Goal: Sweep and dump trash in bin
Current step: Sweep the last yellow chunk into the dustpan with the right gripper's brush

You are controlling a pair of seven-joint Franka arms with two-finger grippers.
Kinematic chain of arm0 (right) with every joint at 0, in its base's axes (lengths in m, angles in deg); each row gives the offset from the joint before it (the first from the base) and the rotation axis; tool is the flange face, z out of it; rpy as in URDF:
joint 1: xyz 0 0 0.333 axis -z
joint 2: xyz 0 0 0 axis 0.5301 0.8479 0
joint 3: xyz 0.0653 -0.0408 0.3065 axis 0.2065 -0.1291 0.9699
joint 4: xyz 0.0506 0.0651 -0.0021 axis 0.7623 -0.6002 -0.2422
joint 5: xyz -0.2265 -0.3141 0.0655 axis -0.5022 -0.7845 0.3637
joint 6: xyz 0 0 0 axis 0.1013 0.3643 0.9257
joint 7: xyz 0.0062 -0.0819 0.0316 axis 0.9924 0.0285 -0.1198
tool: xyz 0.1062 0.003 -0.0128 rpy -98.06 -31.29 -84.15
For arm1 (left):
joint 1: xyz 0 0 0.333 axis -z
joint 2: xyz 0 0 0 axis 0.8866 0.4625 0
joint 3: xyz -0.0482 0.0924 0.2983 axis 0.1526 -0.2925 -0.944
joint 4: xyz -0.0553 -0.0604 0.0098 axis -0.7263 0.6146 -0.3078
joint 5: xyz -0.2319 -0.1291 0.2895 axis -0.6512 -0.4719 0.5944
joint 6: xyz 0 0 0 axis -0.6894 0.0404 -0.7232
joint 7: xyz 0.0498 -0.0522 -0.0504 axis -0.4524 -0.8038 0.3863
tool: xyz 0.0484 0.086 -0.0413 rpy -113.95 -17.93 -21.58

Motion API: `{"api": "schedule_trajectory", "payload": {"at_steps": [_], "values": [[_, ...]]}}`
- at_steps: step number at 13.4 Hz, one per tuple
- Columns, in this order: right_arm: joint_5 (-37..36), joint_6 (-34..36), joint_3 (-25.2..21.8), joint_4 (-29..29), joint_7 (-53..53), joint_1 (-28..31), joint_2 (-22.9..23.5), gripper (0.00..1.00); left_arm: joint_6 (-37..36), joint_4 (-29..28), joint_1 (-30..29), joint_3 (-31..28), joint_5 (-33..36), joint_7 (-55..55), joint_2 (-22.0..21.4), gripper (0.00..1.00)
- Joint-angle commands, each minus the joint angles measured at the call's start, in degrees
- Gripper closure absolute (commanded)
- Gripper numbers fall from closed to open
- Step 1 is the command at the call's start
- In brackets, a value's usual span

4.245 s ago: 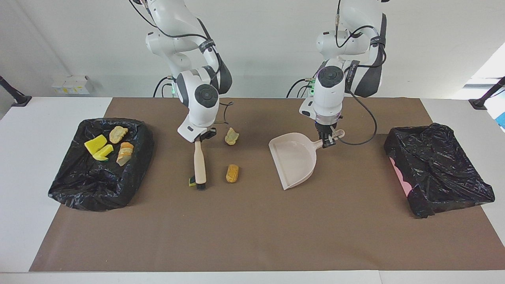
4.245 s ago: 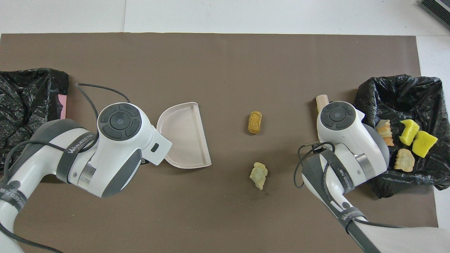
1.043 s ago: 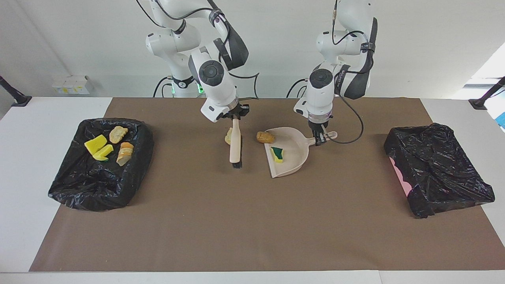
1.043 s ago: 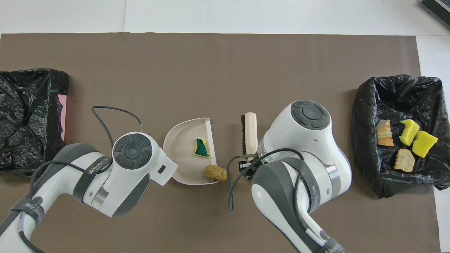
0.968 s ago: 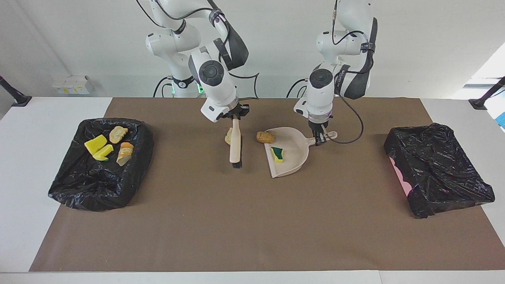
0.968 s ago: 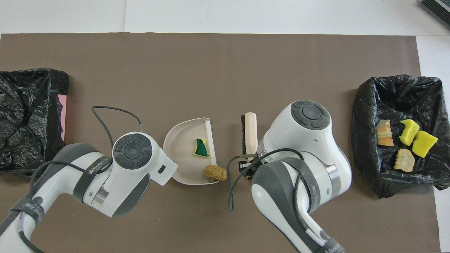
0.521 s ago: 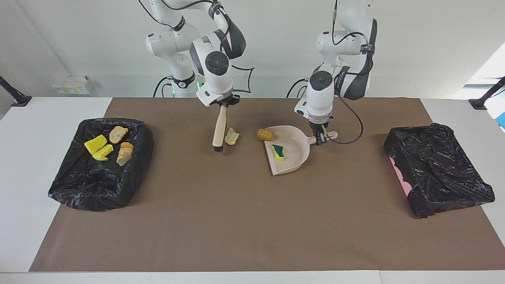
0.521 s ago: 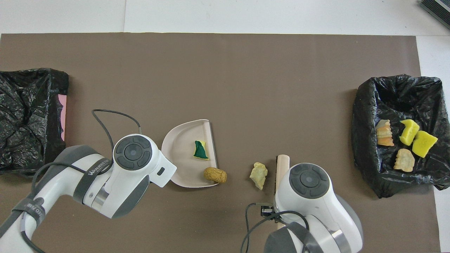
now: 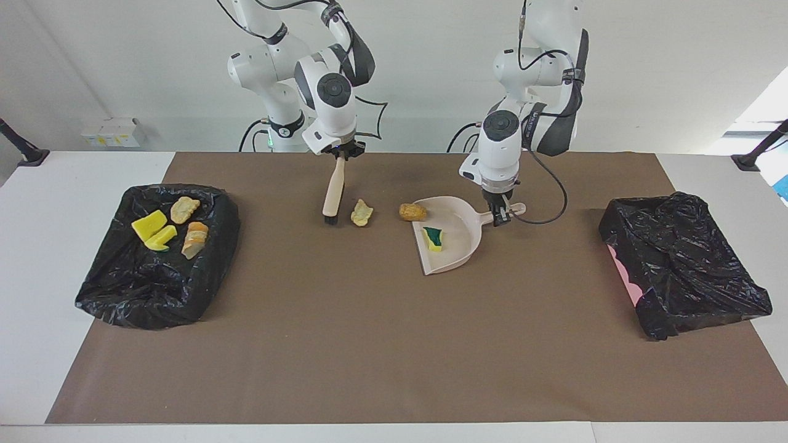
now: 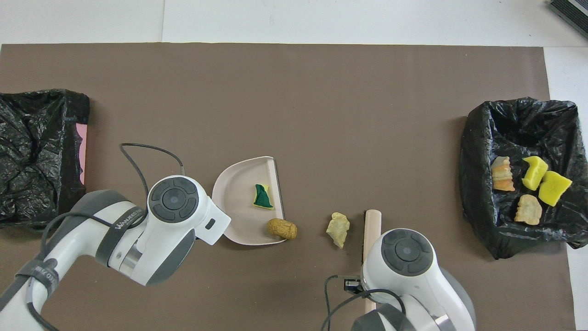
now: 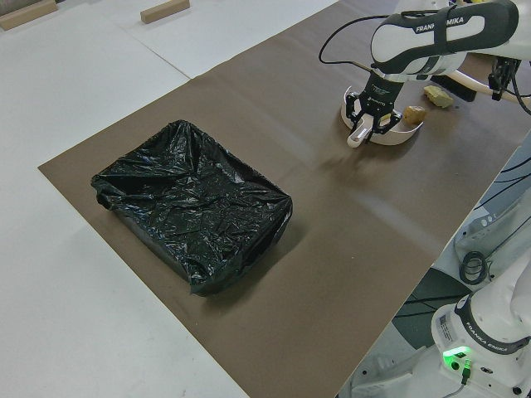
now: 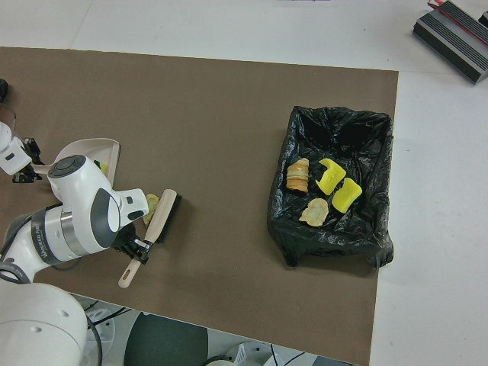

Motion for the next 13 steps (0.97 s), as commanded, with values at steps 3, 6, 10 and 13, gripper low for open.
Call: {"api": "schedule_trajectory", "payload": {"at_steps": [3,6,10,13], "values": [[3.6,-1.49,0.28,1.66,0.6,-0.04,1.82,1.0,-0.44,-0.25,0.6,-0.41,-0.73,1.98,-1.43,0.86],[4.31,-5.08,0.45,3.69,1.4,-1.97,5.51,1.0,-0.17,-0.16,0.69,-0.32,-0.65,1.63,-1.35,1.0],[5.63,-7.9,0.63,12.98,6.74,-7.15,15.34,1.0,-0.44,-0.25,0.69,-0.23,-0.3,-1.08,-1.52,1.0],[10.87,-8.61,0.63,22.38,7.02,-10.32,22.55,1.0,-0.17,-0.43,0.69,-0.23,-0.3,-4.52,-1.61,1.0]]}}
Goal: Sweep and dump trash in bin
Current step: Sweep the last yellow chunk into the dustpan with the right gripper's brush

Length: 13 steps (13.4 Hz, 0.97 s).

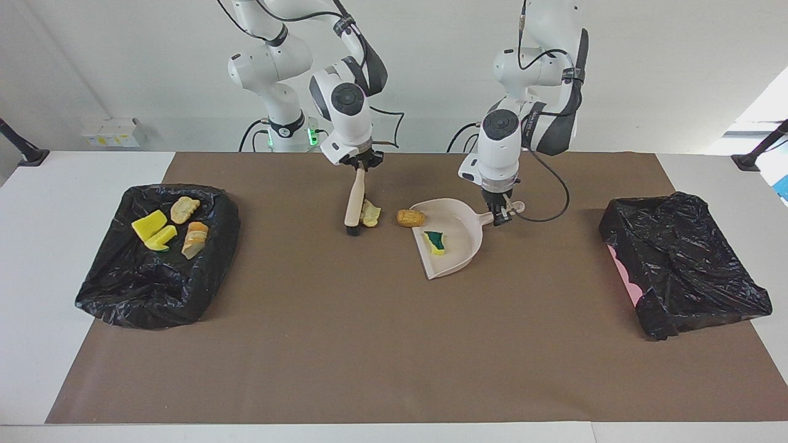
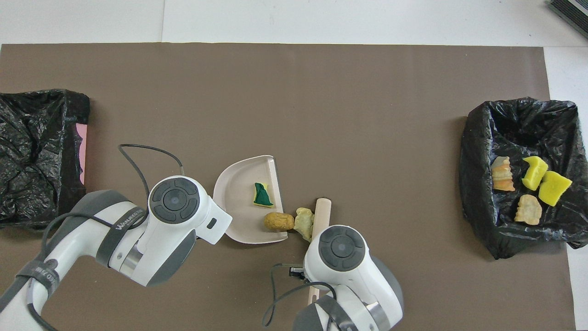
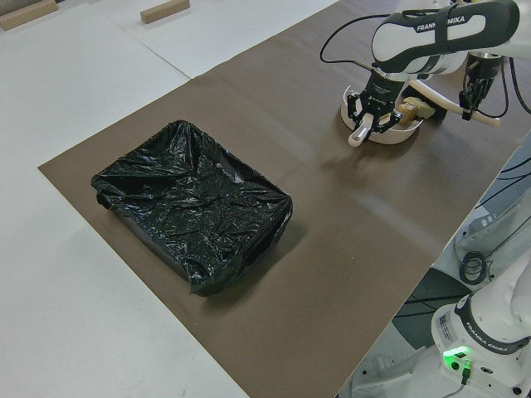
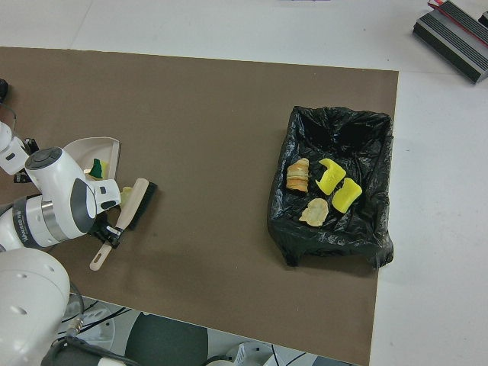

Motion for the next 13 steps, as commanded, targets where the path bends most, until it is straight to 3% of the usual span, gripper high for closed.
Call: {"api": "schedule_trajectory", "payload": {"at_steps": [1,4,9,13], "values": [[6.86,-0.93,0.22,10.95,0.3,-2.17,8.22,1.0,-0.37,-0.55,0.67,-0.46,-0.33,-2.0,-1.56,1.0],[6.89,-1.3,0.13,14.5,-0.49,-3.06,10.44,1.0,-0.02,-0.55,0.32,-0.46,-0.41,-2.44,-1.47,1.0],[3.55,10.11,-0.31,13.62,-2.34,0.97,5.97,1.0,0.24,0.76,-0.47,-0.81,-0.59,-8.22,-0.77,1.0],[-1.28,16.45,-0.31,13.71,-3.75,3.62,2.45,1.0,-0.37,2.97,-0.56,-4.49,-0.76,-13.85,-0.67,1.0]]}}
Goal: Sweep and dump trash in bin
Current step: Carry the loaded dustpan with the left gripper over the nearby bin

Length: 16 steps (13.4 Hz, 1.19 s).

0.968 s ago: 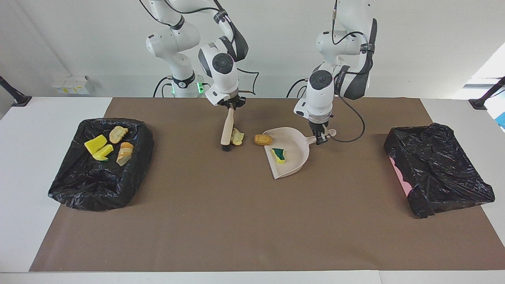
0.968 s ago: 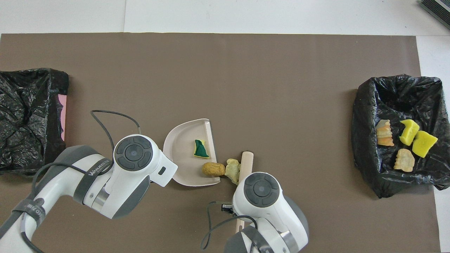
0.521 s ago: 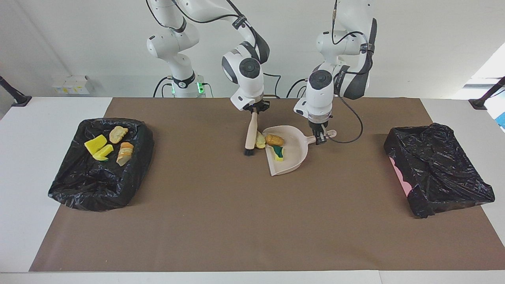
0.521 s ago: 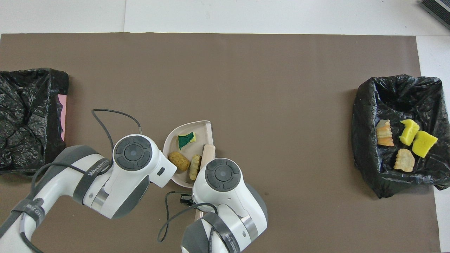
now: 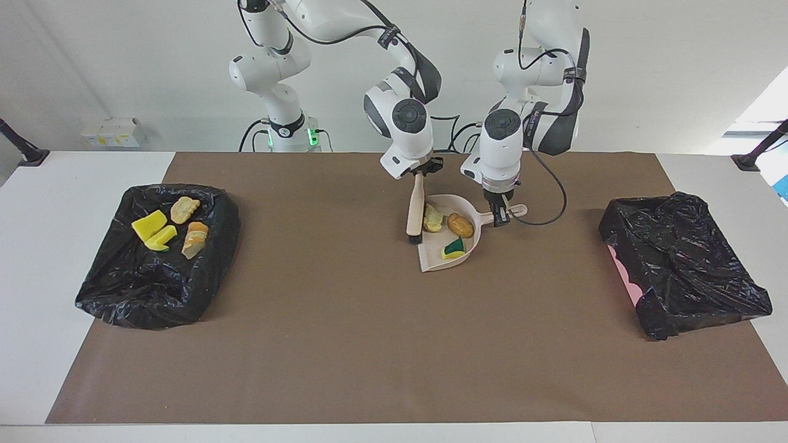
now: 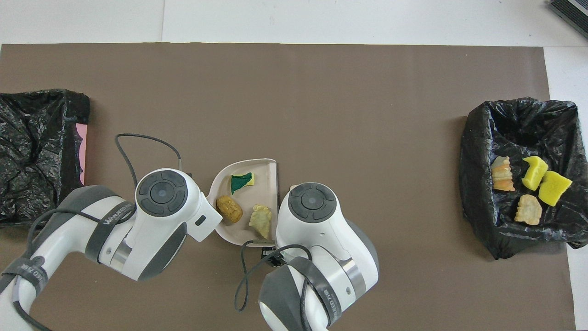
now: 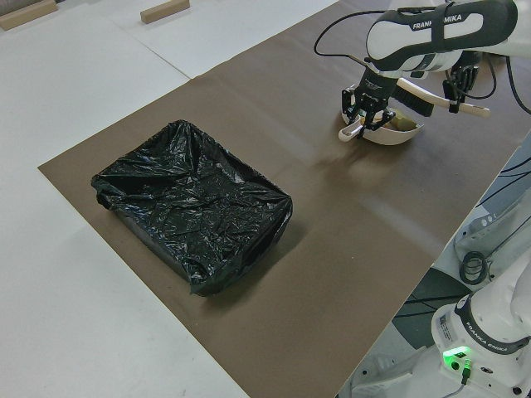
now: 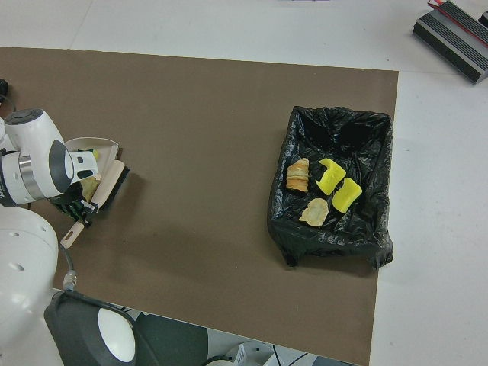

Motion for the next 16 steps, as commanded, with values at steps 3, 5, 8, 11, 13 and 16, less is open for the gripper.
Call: {"api": "schedule_trajectory", "payload": {"at_steps": [3,5,8,11,13,16], "values": [[-5.75,4.38,0.61,-0.28,-1.37,0.72,-3.53,1.0,-1.3,1.8,-0.29,-6.3,-0.78,-8.8,-2.67,1.0],[-6.03,3.25,0.79,-1.33,-1.2,-0.24,-4.4,1.0,-1.39,1.8,-0.29,-10.78,-1.05,-12.4,-4.69,1.0],[-6.03,0.36,0.79,-2.29,2.3,-6.21,-3.27,1.0,-3.4,3.64,-0.29,-20.26,-4.47,-19.0,-6.81,1.0],[-6.03,-5.09,0.79,-4.31,5.56,-10.61,-1.51,1.0,-4.2,8.2,-0.37,-29.4,-4.65,-19.54,-6.46,1.0],[-6.11,-7.64,0.7,-5.28,7.14,-12.89,0.24,1.0,-6.04,11.71,-0.64,-34.07,-4.74,-20.5,-6.11,1.0],[-6.12,-7.75,0.7,-5.38,8.12,-13.43,0.78,0.86,-7.18,19.61,-7.12,-35.23,-4.74,-27.25,-2.69,1.0]]}}
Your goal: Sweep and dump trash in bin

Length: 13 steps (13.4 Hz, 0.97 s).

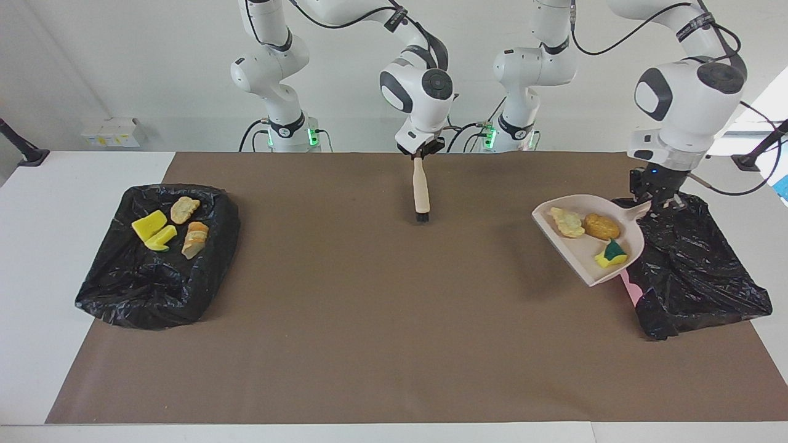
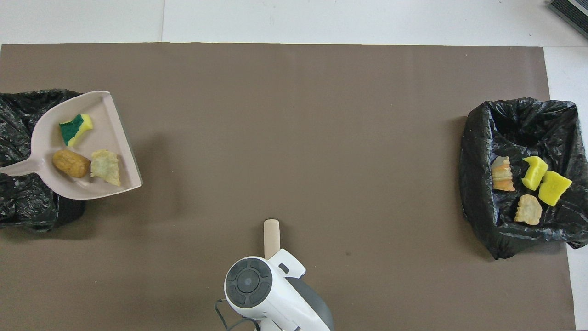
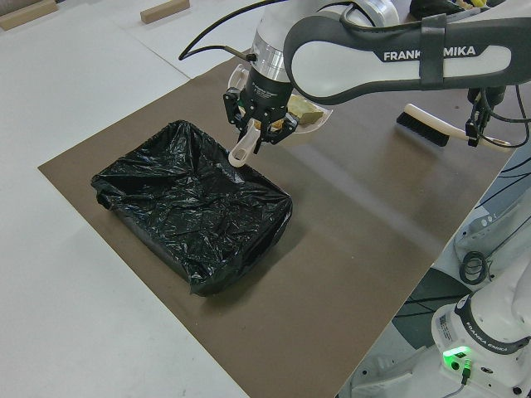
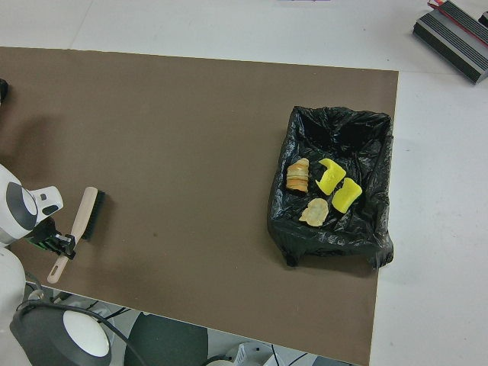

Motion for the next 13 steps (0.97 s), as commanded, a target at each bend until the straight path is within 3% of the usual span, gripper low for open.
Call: {"api": "schedule_trajectory", "payload": {"at_steps": [1,4,7,9,13], "values": [[-1.29,-0.26,-0.03,0.11,1.49,0.26,-0.31,0.01,-3.29,9.87,-6.2,0.08,-1.34,-6.44,5.15,1.0],[-1.38,2.45,-0.47,3.44,1.58,1.23,-0.83,0.0,-2.33,15.61,-11.23,-0.36,1.81,-12.52,8.77,1.0],[-1.38,5.09,-0.56,6.08,0.88,4.21,-2.67,0.0,2.66,15.44,-11.59,-0.36,17.95,-8.86,9.3,1.0],[-1.38,6.94,-0.39,6.96,0.35,7.54,-5.65,0.0,3.21,15.09,-11.24,-0.36,24.74,-6.12,9.22,1.0],[-1.47,19.05,-0.39,16.7,-4.82,15.36,-6.2,0.0,2.86,13.24,-9.14,-0.27,39.59,-0.06,8.34,1.0]]}}
